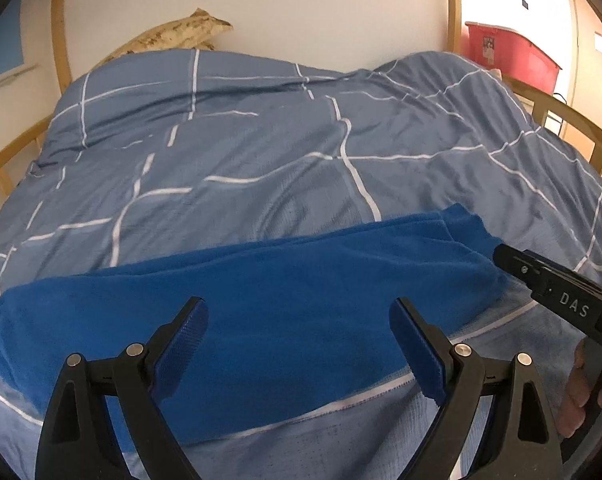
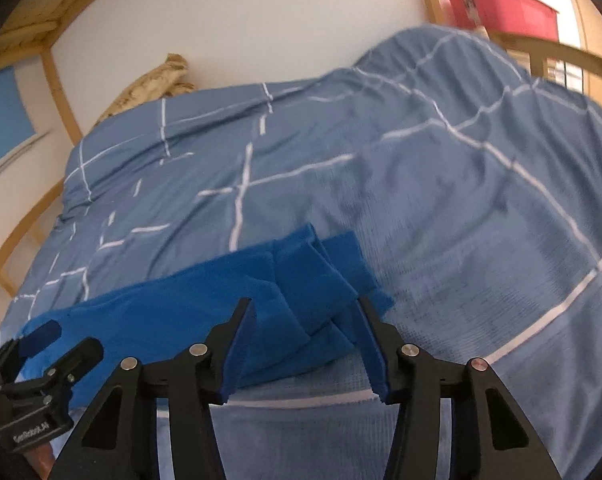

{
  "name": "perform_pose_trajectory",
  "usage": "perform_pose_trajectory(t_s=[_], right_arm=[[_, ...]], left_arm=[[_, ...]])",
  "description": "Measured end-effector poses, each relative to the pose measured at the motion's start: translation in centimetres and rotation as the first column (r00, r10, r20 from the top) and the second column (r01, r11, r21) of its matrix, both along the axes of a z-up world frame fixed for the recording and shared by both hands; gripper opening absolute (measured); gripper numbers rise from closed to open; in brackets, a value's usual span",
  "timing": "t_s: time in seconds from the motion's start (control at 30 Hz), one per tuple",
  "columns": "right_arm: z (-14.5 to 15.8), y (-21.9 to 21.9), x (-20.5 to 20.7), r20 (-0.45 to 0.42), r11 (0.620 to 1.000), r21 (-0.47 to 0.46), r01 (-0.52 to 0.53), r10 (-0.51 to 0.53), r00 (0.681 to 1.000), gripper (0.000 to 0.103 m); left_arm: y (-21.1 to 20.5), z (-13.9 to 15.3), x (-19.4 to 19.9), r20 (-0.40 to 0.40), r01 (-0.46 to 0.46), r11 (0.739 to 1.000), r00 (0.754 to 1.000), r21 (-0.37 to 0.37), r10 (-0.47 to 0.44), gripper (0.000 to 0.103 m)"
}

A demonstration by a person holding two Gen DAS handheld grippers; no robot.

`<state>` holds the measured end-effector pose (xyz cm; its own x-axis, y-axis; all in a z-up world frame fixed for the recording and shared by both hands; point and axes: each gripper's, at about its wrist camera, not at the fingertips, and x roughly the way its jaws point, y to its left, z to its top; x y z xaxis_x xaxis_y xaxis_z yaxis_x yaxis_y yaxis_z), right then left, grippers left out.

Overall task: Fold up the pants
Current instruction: 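Grasp the sweatpants cuff end with the right tool, then fold the held cuff end over the pants with the right tool, release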

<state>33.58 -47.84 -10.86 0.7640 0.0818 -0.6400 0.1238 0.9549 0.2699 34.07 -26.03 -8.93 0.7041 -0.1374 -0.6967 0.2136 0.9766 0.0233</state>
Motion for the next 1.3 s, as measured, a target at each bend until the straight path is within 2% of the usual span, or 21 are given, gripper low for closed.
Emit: perform_pose_trajectory(t_s=[0.2,0.27,0.3,0.37,0.43,0.5,0.57,0.63,0.77,0.87,0.93,0.97,1.0,1.07,1.13,1.3], right_arm=[[-2.0,-1.4,2.0,-0.072,0.996,0.09,0.008,-0.001,0.997,0.047],[-2.4,-1.9,2.4,-0.073,0.99,0.143,0.019,-0.009,0.997,0.044],[-2.4,-2.0,2.5,-0.071,0.987,0.162,0.019,-0.007,0.997,0.029],[-2.5,-2.1,2.6,-0.067,0.982,0.19,0.0,0.013,0.998,0.009],[-2.2,-2.2,2.0,-0.039,0.982,0.189,0.001,0.007,0.999,0.009],[-1.2,-1.9,0.8,0.013,0.99,0.144,0.008,-0.01,1.0,0.008],[-0.4,-1.8,0.2,0.04,0.994,0.102,0.038,-0.043,0.998,0.008],[-0.6,-1.8,0.1,0.025,0.995,0.05,0.082,-0.084,0.996,0.007],[-2.3,-2.7,0.7,-0.023,0.99,0.092,0.104,-0.102,0.995,0.007],[-2.2,-2.8,0.8,-0.017,0.991,0.082,0.106,-0.105,0.994,0.009],[-1.4,-2.8,0.1,0.001,0.988,0.057,0.142,-0.142,0.99,0.023],[-1.2,-3.0,-0.5,0.011,0.984,0.05,0.172,-0.172,0.985,0.035],[-1.1,-3.2,-1.0,0.02,0.979,0.05,0.198,-0.199,0.98,0.041],[-1.3,-3.9,-1.7,0.018,0.97,0.095,0.224,-0.226,0.974,0.041],[-1.9,-4.6,-1.6,-0.003,0.963,0.171,0.207,-0.209,0.978,0.041],[-3.4,-4.9,-0.5,-0.034,0.953,0.252,0.167,-0.163,0.986,0.041]], left_arm=[[-0.9,-0.7,1.0,-0.007,0.005,1.0,1.0,0.01,-0.005,0.092],[-0.9,-1.0,1.3,-0.017,-0.003,1.0,1.0,0.009,0.003,0.092],[-1.0,-1.2,1.4,-0.024,-0.003,1.0,1.0,0.006,0.003,0.092],[-1.1,-1.7,1.6,-0.034,-0.006,1.0,0.999,0.016,0.007,0.092],[-1.3,-1.9,1.6,-0.035,0.002,1.0,0.999,0.027,-0.001,0.092],[-1.5,-2.0,1.5,-0.029,0.009,0.999,1.0,0.036,-0.008,0.092],[-1.8,-2.2,1.5,-0.028,0.013,0.999,1.0,0.048,-0.012,0.092],[-2.1,-2.7,1.7,-0.042,0.014,0.998,0.999,0.057,-0.012,0.092],[-2.1,-3.5,2.1,-0.07,0.01,0.998,0.998,0.062,-0.006,0.092],[-1.8,-3.9,2.3,-0.085,-0.001,0.999,0.996,0.052,0.005,0.092],[-1.7,-3.8,2.2,-0.082,-0.005,0.999,0.997,0.049,0.009,0.092],[-1.6,-3.7,2.0,-0.072,-0.007,0.999,0.997,0.049,0.011,0.092],[-1.7,-3.5,1.8,-0.059,-0.009,0.999,0.998,0.05,0.012,0.092],[-1.8,-3.2,1.5,-0.037,-0.008,0.999,0.999,0.053,0.01,0.092],[-2.2,-3.1,1.3,-0.023,-0.001,0.998,1.0,0.065,0.003,0.092],[-2.9,-3.1,1.2,-0.009,0.016,0.996,1.0,0.089,-0.015,0.092]])
